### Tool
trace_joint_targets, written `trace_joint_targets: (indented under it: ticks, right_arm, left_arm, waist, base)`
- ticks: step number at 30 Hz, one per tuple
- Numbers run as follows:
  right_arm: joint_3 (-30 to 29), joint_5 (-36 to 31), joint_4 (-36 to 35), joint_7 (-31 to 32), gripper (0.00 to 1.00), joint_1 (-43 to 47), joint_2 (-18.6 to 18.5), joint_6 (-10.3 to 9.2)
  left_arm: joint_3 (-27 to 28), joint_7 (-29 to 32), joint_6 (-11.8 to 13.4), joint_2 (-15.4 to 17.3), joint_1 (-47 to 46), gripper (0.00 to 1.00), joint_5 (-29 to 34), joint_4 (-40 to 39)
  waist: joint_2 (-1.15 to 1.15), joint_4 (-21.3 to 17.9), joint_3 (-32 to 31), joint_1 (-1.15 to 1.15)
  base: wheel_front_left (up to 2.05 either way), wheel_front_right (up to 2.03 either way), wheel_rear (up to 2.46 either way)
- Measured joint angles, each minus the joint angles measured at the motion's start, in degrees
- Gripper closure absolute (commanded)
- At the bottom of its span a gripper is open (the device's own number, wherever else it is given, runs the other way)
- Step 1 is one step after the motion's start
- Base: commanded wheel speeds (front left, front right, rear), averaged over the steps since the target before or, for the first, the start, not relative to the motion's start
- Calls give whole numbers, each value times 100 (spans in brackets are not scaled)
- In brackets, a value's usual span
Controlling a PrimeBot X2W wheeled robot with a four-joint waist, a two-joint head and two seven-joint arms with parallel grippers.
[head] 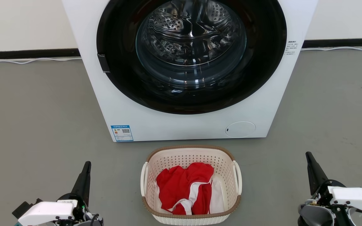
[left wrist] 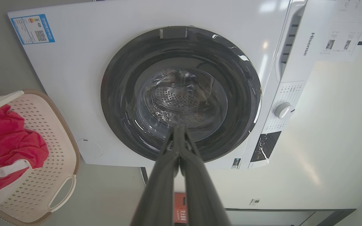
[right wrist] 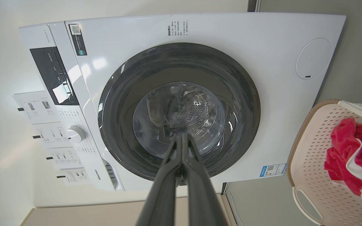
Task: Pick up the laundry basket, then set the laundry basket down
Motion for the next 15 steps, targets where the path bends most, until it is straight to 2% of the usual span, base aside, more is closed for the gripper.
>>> trace_joint_targets:
  ticks: [15]
  right_arm:
    - [0, 0, 0, 0, 100, 0, 0, 0]
  left_arm:
    - [0, 0, 0, 0, 0, 100, 0, 0]
  waist:
    - [0, 0, 0, 0]
  base:
    - [0, 0, 0]
